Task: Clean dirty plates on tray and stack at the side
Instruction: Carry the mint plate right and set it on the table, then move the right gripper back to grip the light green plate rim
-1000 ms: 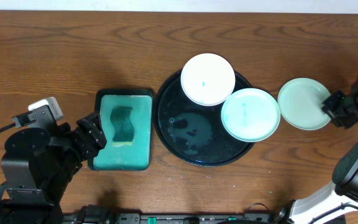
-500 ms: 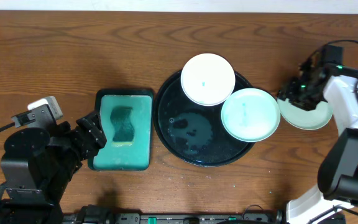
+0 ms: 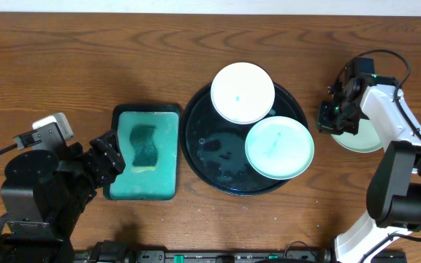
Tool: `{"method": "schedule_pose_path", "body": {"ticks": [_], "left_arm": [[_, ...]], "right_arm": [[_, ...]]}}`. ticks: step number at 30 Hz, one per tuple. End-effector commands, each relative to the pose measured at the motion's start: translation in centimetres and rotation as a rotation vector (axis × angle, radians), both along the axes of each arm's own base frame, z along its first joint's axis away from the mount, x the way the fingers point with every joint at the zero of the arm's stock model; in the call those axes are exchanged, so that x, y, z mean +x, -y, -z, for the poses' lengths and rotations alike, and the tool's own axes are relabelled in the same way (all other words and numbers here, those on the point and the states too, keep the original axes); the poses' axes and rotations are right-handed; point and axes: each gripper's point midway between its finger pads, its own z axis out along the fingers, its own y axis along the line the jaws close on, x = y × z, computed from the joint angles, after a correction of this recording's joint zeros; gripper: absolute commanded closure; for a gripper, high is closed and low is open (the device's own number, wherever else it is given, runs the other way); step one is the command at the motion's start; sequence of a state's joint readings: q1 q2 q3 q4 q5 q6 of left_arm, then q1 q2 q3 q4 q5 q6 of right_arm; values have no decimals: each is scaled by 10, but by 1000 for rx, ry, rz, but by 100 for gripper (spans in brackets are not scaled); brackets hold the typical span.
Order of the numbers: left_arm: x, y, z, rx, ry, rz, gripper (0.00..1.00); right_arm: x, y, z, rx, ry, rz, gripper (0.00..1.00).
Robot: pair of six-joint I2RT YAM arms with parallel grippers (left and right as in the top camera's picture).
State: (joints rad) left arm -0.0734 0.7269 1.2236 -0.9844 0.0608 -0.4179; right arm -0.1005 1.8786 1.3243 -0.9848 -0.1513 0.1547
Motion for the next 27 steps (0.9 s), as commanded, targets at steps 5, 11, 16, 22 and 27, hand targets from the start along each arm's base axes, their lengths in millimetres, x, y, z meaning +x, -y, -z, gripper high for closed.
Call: {"method": "schedule_pose_path", "body": {"ticks": [5,11,16,22,27], "left_arm": [[1,-1,-4,4,10,-1,24],[3,1,-1,1,-4,5,24],[6,1,2,2,-22,6,24],[6,1,5,3,-36,7,24],[7,2,14,4,-78,9,25]], "right_arm": [[-14,-41,-8,81,-17,-152,96],[-36,-40,-4,-39,-119,-161,51],[-57,-41,11,-45,-182,-142,78],[-63,-48,17,-15,-190,-147,99],[-52,-97,10,122,-91,-308,99]]}}
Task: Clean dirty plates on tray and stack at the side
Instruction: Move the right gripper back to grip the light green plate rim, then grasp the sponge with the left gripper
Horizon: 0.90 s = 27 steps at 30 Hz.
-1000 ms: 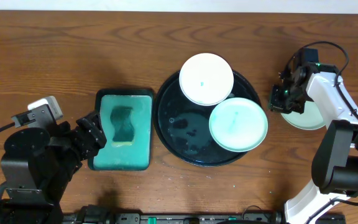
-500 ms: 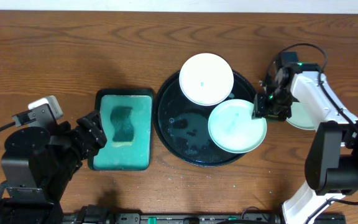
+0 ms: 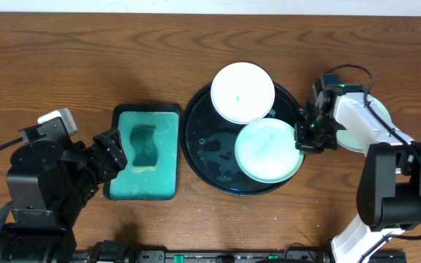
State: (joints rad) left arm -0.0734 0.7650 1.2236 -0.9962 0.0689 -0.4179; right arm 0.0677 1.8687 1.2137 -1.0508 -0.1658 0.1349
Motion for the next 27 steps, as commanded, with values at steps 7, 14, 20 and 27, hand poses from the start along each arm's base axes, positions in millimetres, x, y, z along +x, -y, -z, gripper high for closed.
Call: {"method": "schedule_pose_path", "body": {"ticks": [7,14,20,27], "left_arm": [[7,0,63,29,-316,6,25],[35,0,125,120,-576,83,25],[55,1,207,146,-873,127,29],[65,6,278,125,-1055,151,46]], "right_arm": [[31,-89,-8,40,236,-182,99],[45,-108,-9,-52,346,-202,99],[41,-115,-9,-49,345,-231,94],[23,-116,-8,26,265,-287,80]]}}
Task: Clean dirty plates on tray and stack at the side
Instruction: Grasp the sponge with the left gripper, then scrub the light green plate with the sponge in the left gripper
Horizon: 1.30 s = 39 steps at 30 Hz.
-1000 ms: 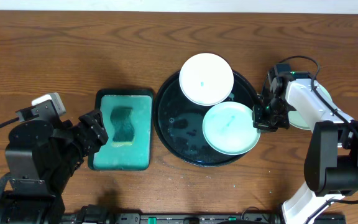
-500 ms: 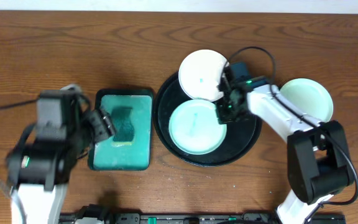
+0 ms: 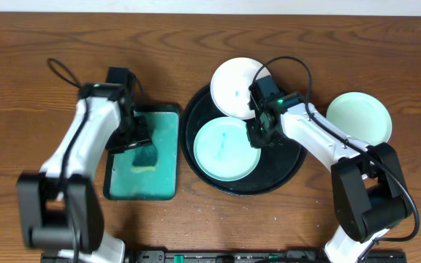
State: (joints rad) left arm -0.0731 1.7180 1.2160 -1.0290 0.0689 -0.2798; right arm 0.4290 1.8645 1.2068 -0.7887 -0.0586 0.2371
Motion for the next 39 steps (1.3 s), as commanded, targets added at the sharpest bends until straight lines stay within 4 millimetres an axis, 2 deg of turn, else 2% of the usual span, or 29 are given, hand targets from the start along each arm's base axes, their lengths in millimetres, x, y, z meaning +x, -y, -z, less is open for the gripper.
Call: {"method": "schedule_pose_path", "body": {"ticks": [1,4,6,10,13,14,15,17,20,21,24,25,26,29,31,34,39], "left_arm": [[-3,3,34,-23,-88,10,47],[-3,3,52,-21,-128,9,55],[0,2,58,-16,-130,10,55],[10,4,66,-26,-98,17,63],[13,11,66,-65,-83,14,81],[14,14,66,-79,-83,12,91],[13,14,65,-85,-86,11,93],[9,14,62,-84,-95,11,93],[9,14,46,-85,-73,11,93],[10,14,38,-86,-55,12,93],[14,15,6,-92,28,10,92],[16,20,-18,-113,102,19,93],[16,26,-31,-136,144,29,93],[19,48,-62,-211,259,76,93],[21,67,-77,-255,317,110,93],[25,96,-81,-287,362,143,93],[23,153,-55,-335,341,179,93]], "right_arm": [[-7,-11,-11,90,-23,-60,79],[-14,-20,-13,149,-51,-96,77],[-19,-19,-13,143,-73,-95,77],[-26,-15,-12,125,-104,-86,73],[-24,-6,-11,101,-105,-41,70],[-23,-4,-11,102,-106,-32,69],[-22,-3,-11,102,-107,-25,67],[-23,1,-10,100,-113,-13,62],[-27,4,-3,96,-127,8,59],[-29,5,0,96,-129,11,62],[-36,-4,11,154,-136,-1,84],[-40,-9,19,187,-134,-3,96],[-42,-9,25,192,-131,13,99],[-43,-9,35,203,-121,58,99],[-43,-8,37,205,-113,61,99],[-42,-7,38,196,-108,62,99],[-42,-4,38,183,-112,96,99]]}}
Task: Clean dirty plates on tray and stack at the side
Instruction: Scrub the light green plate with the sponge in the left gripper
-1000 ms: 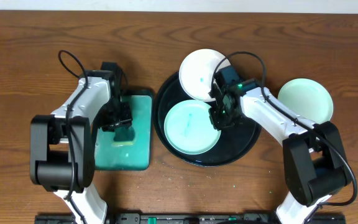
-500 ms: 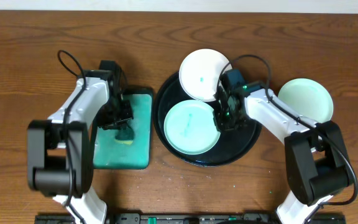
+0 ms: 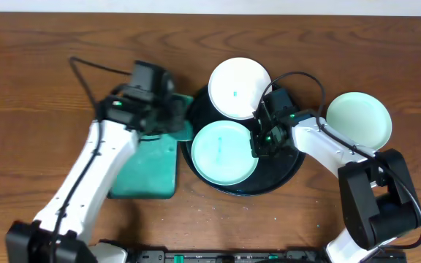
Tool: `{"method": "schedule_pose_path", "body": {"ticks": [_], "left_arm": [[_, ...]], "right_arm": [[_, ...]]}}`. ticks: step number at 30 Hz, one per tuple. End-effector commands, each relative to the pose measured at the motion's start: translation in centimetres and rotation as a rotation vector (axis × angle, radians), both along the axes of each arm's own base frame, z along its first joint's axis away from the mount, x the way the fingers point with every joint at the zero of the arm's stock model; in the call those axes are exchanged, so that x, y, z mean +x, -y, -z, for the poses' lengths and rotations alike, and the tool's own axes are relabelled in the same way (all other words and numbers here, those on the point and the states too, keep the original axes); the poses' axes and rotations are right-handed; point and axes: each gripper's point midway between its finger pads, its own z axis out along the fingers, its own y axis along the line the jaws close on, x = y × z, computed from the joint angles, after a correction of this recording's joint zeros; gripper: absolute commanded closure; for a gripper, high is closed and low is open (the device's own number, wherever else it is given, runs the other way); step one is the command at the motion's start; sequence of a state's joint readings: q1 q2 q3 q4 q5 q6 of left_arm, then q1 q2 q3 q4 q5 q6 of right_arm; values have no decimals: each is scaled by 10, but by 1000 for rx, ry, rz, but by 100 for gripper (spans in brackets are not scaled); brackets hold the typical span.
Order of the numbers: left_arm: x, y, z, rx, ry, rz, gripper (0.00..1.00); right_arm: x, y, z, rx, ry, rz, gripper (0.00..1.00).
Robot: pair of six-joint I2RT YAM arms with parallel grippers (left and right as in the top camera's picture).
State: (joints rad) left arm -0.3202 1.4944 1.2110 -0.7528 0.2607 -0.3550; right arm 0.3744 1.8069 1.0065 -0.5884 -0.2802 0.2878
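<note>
A black round tray [image 3: 287, 172] holds a white plate [image 3: 236, 86] at its far side and a mint plate [image 3: 221, 153] at its near left. My right gripper [image 3: 260, 144] sits at the mint plate's right rim, shut on it. My left gripper [image 3: 181, 128] hovers at the tray's left edge, close to the mint plate. It is shut on a green sponge [image 3: 184, 132], of which only a small piece shows at the fingertips. A second mint plate [image 3: 359, 122] lies on the table right of the tray.
A green rectangular dish [image 3: 148, 172] lies left of the tray, partly under my left arm, with no sponge showing in it. The left arm stretches diagonally from the near left corner. The right arm curves in from the near right.
My left gripper was over the sponge in the green dish. It is now at the tray's left edge, and the sponge is gone from the dish. The right gripper and mint plate have barely moved.
At first my right gripper was at the mint plate on the table to the right, the left arm folded back. Then it was at the right rim of the tray's mint plate. Later that plate lay further left, my left gripper over the sponge. Now sponge and plate are close.
</note>
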Motion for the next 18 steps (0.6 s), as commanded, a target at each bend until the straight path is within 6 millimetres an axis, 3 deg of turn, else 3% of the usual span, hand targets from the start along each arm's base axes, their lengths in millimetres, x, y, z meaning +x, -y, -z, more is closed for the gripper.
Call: {"method": "schedule_pose_path", "body": {"ticks": [1,7,11,13,14,18], "left_arm": [[-16,40,35,-33,-112,5,93],[-19,86,84,-39,-196,32,93],[-23,93,120,-18,-269,40,93],[-22,78,136,63,-283,4,93],[-19,59,144,151,-276,-38,93],[-15,1,147,426,-232,-116,93]], "right_arm": [[-19,6,19,-43,-74,24,99],[-20,6,19,-44,-80,28,99],[-21,7,19,-45,-82,28,99],[-21,7,19,-45,-82,28,99],[-21,7,19,-46,-83,28,99],[-22,7,19,-48,-88,28,99]]}}
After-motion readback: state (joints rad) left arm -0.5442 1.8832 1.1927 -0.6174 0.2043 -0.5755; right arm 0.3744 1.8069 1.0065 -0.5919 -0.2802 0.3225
